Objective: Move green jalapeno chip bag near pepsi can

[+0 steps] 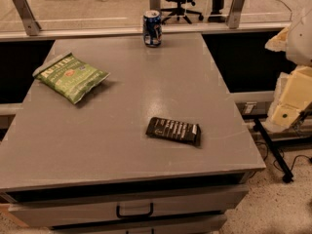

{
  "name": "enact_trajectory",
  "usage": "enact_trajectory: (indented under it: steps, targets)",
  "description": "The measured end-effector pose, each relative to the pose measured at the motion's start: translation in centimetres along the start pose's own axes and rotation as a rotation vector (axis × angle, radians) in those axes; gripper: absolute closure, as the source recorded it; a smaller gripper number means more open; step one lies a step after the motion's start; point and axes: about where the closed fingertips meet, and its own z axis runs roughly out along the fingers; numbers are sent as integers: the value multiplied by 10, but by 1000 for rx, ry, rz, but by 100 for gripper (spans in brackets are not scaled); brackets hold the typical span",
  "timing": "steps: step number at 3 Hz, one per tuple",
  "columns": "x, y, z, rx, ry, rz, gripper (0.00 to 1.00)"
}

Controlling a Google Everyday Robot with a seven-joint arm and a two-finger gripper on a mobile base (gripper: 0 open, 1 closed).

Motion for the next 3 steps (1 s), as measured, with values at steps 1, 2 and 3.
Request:
enact_trajectory:
  steps: [1,2,3]
  targets:
    - [-35,-17,25,1,-115,8,0]
    - [-102,-58,52,45,-283,-14,0]
    - [-175,-97,70,88,-438,-53,0]
